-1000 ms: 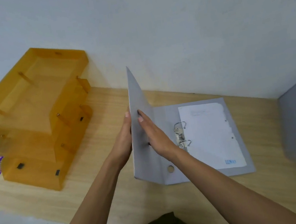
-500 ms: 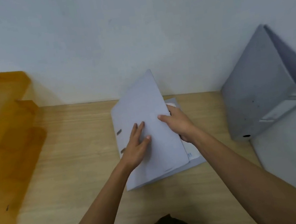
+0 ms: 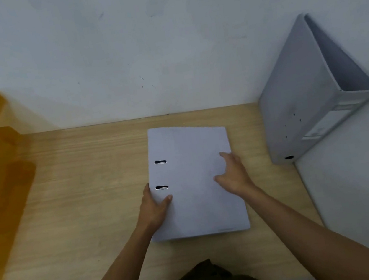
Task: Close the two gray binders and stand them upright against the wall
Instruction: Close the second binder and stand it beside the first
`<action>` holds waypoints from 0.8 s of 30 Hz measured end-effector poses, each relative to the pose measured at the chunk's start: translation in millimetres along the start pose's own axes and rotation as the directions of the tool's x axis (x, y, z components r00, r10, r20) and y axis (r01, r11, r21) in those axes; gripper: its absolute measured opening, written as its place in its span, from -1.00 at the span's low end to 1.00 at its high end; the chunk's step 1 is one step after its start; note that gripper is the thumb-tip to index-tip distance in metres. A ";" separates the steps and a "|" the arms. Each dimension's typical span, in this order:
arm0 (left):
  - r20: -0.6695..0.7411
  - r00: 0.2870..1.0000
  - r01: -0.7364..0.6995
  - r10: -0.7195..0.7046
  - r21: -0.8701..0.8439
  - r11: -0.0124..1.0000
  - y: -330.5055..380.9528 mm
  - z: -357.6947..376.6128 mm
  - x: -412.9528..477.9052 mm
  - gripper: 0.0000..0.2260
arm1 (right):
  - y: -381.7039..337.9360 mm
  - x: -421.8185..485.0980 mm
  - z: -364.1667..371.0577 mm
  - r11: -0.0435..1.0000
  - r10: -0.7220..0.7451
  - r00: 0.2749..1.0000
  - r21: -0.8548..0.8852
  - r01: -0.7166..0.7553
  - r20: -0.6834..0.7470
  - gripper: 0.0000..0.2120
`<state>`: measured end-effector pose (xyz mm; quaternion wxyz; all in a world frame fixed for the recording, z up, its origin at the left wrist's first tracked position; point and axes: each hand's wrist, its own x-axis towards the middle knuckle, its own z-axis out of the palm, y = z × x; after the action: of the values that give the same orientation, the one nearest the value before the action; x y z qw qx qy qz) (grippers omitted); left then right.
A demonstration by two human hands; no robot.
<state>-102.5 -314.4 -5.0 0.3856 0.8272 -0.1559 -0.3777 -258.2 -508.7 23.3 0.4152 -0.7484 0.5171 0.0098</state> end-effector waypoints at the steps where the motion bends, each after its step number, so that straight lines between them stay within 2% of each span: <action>1: 0.004 1.000 0.009 -0.009 0.000 1.000 -0.3 0.9 -0.2 -0.32 | -5.2 -0.9 6.9 0.998 -0.046 0.995 -0.033 0.049 0.083 -0.24; 3: 0.003 0.999 0.037 -0.037 -0.001 0.999 -1.2 -0.7 1.6 -0.29 | -16.3 -0.6 22.3 0.989 -0.110 0.958 -0.068 0.132 0.263 -0.23; 5: 0.014 0.999 0.046 -0.046 0.007 0.999 -0.6 -3.2 2.3 -0.29 | -22.2 2.1 38.1 0.972 -0.138 0.919 -0.127 0.197 0.369 -0.21; 11: 0.083 0.996 0.006 -0.011 0.062 0.998 -4.0 -1.1 2.9 -0.27 | 1.0 -4.2 56.8 0.945 -0.070 0.891 -0.256 0.203 0.449 -0.18; 15: 0.085 0.995 0.058 -0.060 0.025 0.998 -7.0 -5.0 7.0 -0.19 | 4.4 -5.4 54.6 0.975 -0.050 0.896 -0.173 0.140 0.442 -0.18; 17: 0.060 0.988 0.144 -0.139 -0.093 0.985 0.3 -5.7 8.9 -0.33 | -2.4 -4.7 52.7 0.993 -0.028 0.894 -0.088 0.075 0.447 -0.21; 19: 0.112 0.964 0.262 -0.239 -0.270 0.927 14.2 -9.0 7.6 -0.57 | -7.4 -6.6 51.4 0.999 -0.009 0.894 -0.034 0.027 0.448 -0.24; 20: 0.160 0.945 0.323 -0.284 -0.344 0.882 17.8 -10.6 8.1 -0.53 | -8.8 -8.2 50.6 1.000 0.002 0.897 -0.008 0.001 0.443 -0.24; 22: 0.238 0.905 0.424 -0.352 -0.457 0.782 16.0 -15.7 10.5 -0.29 | -12.0 -12.2 47.6 0.996 0.016 0.910 0.069 -0.049 0.414 -0.25; 24: 0.359 0.883 0.463 -0.302 -0.566 0.682 19.6 -16.4 9.5 -0.16 | -17.4 -16.7 40.9 0.984 0.014 0.932 0.161 -0.078 0.361 -0.27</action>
<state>-83.3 -323.9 11.8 0.5329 0.6094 0.1146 -0.5757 -235.4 -468.1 14.6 0.5655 -0.6828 0.4490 0.1109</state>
